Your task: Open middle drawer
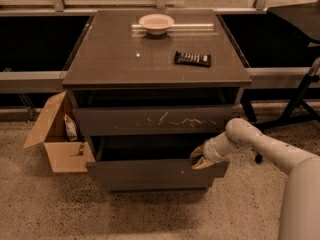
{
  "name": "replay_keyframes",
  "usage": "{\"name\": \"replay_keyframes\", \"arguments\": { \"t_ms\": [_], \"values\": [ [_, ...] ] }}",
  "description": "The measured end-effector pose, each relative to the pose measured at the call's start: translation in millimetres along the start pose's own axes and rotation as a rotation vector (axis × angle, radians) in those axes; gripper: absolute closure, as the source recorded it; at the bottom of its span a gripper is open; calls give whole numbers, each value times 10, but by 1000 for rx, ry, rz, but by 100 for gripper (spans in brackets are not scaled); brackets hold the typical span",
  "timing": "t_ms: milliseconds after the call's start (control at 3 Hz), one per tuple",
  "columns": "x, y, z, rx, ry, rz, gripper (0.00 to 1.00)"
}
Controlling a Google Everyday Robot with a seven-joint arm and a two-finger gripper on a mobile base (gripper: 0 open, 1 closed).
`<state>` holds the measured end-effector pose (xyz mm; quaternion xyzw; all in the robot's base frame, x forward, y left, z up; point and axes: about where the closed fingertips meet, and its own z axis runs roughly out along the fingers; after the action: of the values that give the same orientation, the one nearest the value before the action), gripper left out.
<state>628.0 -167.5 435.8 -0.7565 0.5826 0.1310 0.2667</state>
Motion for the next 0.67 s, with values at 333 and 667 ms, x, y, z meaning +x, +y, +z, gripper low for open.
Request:
{"name": "replay_keyframes", "arguments": {
  "t_ms": [333, 667],
  "values": [
    [0, 0, 0, 0, 0, 0, 98],
    [0, 0, 1, 0, 0, 0, 74]
  ]
}}
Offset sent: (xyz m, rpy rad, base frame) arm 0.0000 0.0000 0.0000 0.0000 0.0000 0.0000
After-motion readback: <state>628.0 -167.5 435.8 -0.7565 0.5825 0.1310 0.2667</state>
